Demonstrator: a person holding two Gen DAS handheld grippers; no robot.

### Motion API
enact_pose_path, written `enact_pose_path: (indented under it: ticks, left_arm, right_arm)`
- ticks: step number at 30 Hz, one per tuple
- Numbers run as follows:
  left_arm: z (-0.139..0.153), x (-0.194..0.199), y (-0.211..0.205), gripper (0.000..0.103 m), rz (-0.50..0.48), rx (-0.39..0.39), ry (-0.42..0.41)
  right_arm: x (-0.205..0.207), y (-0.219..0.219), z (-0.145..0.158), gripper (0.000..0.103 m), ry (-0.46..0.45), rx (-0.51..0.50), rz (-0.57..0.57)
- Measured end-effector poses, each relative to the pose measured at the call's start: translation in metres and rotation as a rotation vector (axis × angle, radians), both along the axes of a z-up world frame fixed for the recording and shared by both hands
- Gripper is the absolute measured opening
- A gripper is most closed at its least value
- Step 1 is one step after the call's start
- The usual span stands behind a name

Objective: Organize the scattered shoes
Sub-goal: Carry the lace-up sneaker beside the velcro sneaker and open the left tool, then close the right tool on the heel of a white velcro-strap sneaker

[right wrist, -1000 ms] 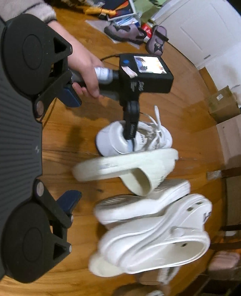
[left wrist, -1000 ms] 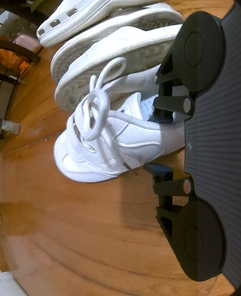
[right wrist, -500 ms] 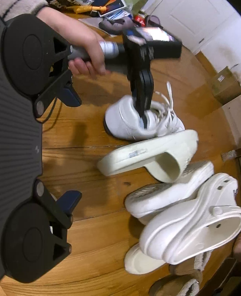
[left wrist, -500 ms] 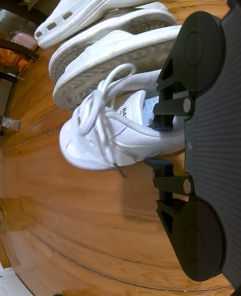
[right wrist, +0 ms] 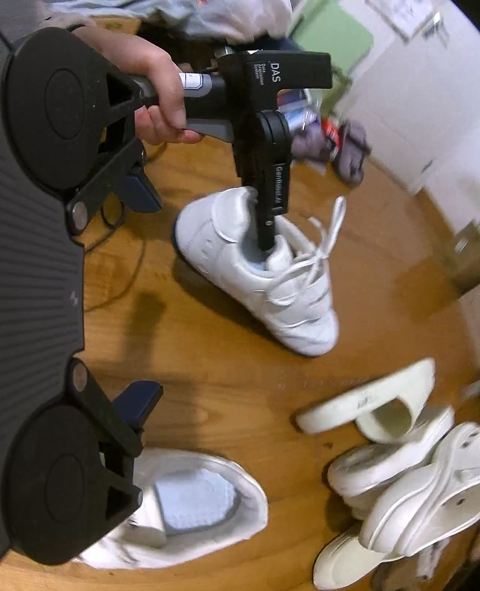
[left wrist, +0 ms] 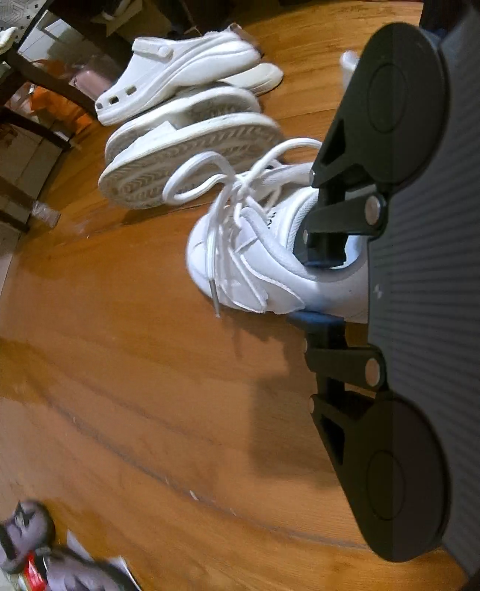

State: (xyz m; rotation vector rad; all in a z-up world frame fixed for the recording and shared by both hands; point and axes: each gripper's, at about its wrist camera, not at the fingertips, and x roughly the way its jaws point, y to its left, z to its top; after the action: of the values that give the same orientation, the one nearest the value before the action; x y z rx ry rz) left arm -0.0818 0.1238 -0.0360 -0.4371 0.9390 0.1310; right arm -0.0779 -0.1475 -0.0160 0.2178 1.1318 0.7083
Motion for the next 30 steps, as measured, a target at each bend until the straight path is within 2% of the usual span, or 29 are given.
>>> enact_pose_path:
  ticks: [2, 4, 6, 8, 10, 12, 13, 14, 16, 17, 19, 21, 22, 25, 27, 30]
  left_arm:
    - [0.007, -0.023, -0.002, 0.023, 0.009, -0.023, -0.013]
    - [0.004, -0.035, -0.004, 0.023, 0.016, -0.070, -0.012]
    - [0.000, -0.039, -0.010, 0.023, 0.016, -0.080, -0.009]
    - [-0.006, -0.046, -0.033, 0.025, -0.044, -0.035, 0.028]
    - [-0.015, -0.048, -0.046, 0.026, -0.077, -0.043, 0.084]
    - [-0.018, -0.051, -0.050, 0.028, -0.145, -0.081, 0.136]
    - [-0.016, -0.054, -0.049, 0.039, -0.172, -0.091, 0.146]
    - [-0.014, -0.057, -0.049, 0.044, -0.200, -0.101, 0.157]
    - [-0.003, -0.064, -0.045, 0.060, -0.222, -0.034, 0.140]
    - [0.002, -0.067, -0.040, 0.060, -0.228, 0.016, 0.128]
    - [0.005, -0.065, -0.033, 0.060, -0.227, 0.035, 0.126]
    - [0.000, -0.059, -0.021, 0.061, -0.232, 0.001, 0.133]
    - [-0.003, -0.060, -0.017, 0.062, -0.233, -0.013, 0.143]
    - [-0.013, -0.052, -0.015, 0.063, -0.210, -0.019, 0.179]
    - [-0.015, -0.053, -0.008, 0.063, -0.187, -0.049, 0.175]
    - [-0.013, -0.056, -0.003, 0.067, -0.189, -0.085, 0.156]
  right_arm:
    - [-0.009, -0.004, -0.001, 0.098, 0.016, 0.006, 0.023]
    - [-0.019, -0.008, -0.002, 0.098, 0.025, 0.000, 0.050]
    - [-0.031, -0.009, -0.003, 0.098, 0.011, -0.027, 0.074]
    - [-0.039, -0.009, -0.004, 0.098, 0.011, -0.052, 0.089]
    - [-0.042, -0.008, -0.001, 0.098, -0.012, -0.067, 0.086]
    - [-0.044, -0.007, 0.009, 0.098, -0.050, -0.084, 0.089]
    - [-0.044, -0.005, 0.017, 0.098, -0.083, -0.104, 0.096]
    - [-0.044, -0.002, 0.023, 0.098, -0.114, -0.124, 0.107]
    - [-0.043, 0.007, 0.031, 0.098, -0.172, -0.160, 0.143]
    - [-0.043, 0.011, 0.034, 0.098, -0.201, -0.179, 0.163]
    - [-0.042, 0.020, 0.037, 0.098, -0.244, -0.198, 0.210]
    - [-0.038, 0.034, 0.036, 0.094, -0.284, -0.215, 0.288]
    - [-0.037, 0.044, 0.035, 0.088, -0.309, -0.238, 0.332]
    - [-0.043, 0.067, 0.032, 0.075, -0.445, -0.347, 0.458]
    - [-0.049, 0.073, 0.030, 0.075, -0.527, -0.408, 0.530]
    - [-0.044, 0.080, 0.024, 0.075, -0.535, -0.455, 0.600]
